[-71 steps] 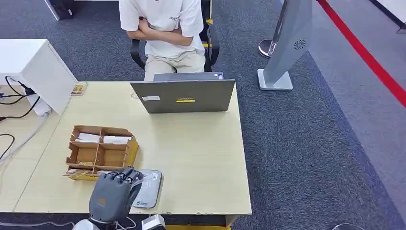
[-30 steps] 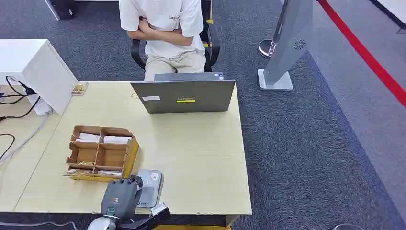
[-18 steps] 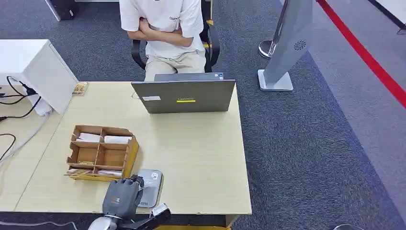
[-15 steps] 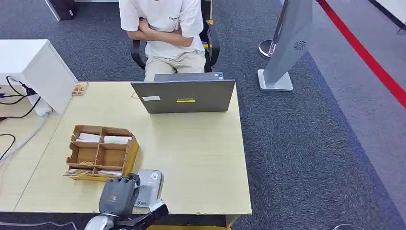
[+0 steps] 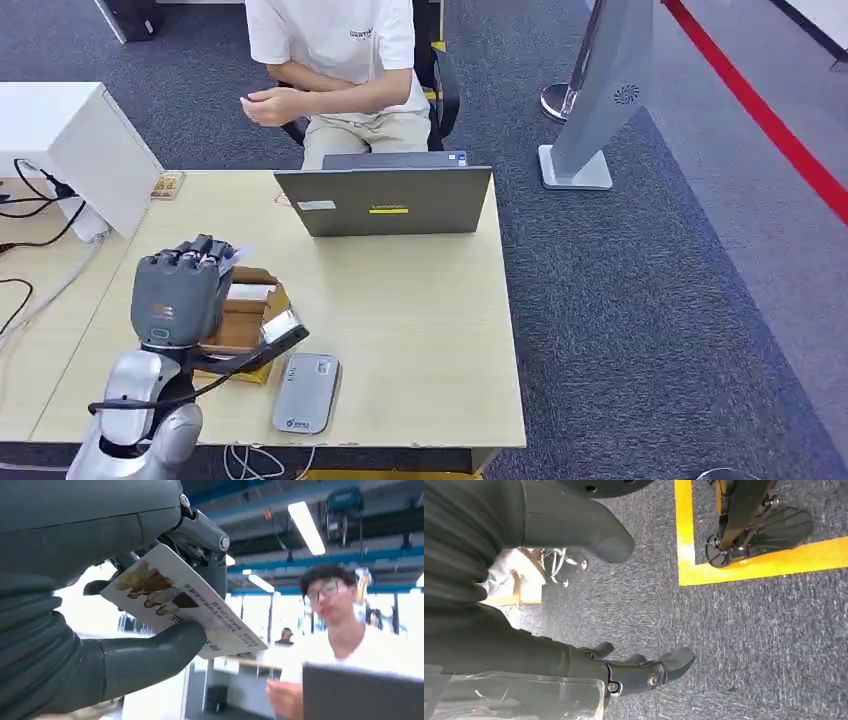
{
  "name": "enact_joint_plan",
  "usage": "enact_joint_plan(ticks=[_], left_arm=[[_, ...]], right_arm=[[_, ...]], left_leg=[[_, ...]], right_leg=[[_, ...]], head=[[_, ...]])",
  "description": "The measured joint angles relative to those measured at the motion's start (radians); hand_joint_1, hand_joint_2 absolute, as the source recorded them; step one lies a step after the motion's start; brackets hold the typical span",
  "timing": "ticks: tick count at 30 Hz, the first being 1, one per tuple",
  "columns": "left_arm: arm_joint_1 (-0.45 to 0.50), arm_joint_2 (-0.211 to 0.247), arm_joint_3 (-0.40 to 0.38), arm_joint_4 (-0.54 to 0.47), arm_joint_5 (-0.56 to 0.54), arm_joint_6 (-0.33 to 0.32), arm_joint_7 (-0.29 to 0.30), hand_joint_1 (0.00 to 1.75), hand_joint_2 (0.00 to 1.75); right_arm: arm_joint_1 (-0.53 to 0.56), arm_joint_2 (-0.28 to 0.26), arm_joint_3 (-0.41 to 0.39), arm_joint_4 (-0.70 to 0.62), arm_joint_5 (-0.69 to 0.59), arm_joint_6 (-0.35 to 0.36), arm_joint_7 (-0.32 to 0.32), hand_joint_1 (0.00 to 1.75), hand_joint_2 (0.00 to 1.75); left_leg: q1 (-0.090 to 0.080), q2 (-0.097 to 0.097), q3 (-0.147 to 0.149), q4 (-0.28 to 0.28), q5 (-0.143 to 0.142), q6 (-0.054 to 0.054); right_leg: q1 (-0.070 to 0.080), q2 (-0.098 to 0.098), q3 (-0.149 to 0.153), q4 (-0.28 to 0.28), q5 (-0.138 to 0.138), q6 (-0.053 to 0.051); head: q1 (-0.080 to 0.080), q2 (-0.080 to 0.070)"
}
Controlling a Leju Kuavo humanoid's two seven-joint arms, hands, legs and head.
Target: Pass the card to the sensor for recognition and then transmit it.
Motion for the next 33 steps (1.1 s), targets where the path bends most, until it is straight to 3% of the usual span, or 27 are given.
enact_joint_plan(ticks=[5,9,15,21,27,32,33], left_arm=[[-0.114,0.018,0.007,0.013,-0.034,0.03,-0.002,1.75,1.75],[-0.223,0.032,0.018,0.084,-0.059,0.046,0.009,1.75,1.75],[-0.289,0.043,0.019,0.16,-0.108,0.064,0.027,1.75,1.75],[-0.427,0.053,0.028,0.371,-0.174,0.17,0.037,1.75,1.75],[-0.515,0.04,0.034,0.532,-0.204,0.195,0.045,1.75,1.75],[-0.525,0.034,0.034,0.591,-0.203,0.195,0.043,1.75,1.75],[-0.524,0.033,0.034,0.598,-0.2,0.195,0.042,0.0,1.75]], right_arm=[[-0.001,0.005,0.02,0.002,0.023,0.005,0.005,0.0,1.75],[-0.004,0.005,0.04,0.004,0.042,0.011,0.012,0.0,1.75],[-0.005,0.005,0.05,0.005,0.059,0.023,0.016,0.0,1.75],[-0.011,0.005,0.081,0.005,0.095,0.039,0.037,0.0,1.75],[-0.013,0.005,0.098,0.006,0.101,0.044,0.039,0.0,1.75],[-0.013,0.008,0.107,0.007,0.104,0.045,0.039,0.0,1.75],[-0.012,0.008,0.109,0.007,0.104,0.045,0.038,0.0,1.75]], left_leg=[[0.0,0.0,0.0,0.0,0.0,0.0],[0.0,0.001,0.0,0.0,0.0,0.0],[0.0,0.001,0.0,0.0,0.0,0.0],[0.0,0.001,0.0,0.0,0.0,0.0],[0.0,0.001,0.0,0.0,0.001,0.0],[0.0,0.001,-0.002,0.0,0.001,0.0],[0.0,0.001,-0.003,0.0,0.001,0.0]], right_leg=[[0.0,0.0,0.0,0.0,0.0,0.0],[0.0,0.001,0.0,0.0,0.0,0.0],[0.0,0.001,-0.001,0.0,0.0,0.0],[0.0,0.001,-0.001,0.0,0.0,0.0],[0.0,0.001,-0.001,0.0,0.001,0.0],[0.0,0.001,-0.002,0.0,0.001,0.0],[0.0,0.001,-0.003,0.0,0.001,0.0]], head=[[0.0,0.0],[0.0,0.0],[-0.001,0.0],[0.0,0.0],[0.0,0.0],[0.0,0.0],[0.0,0.0]])
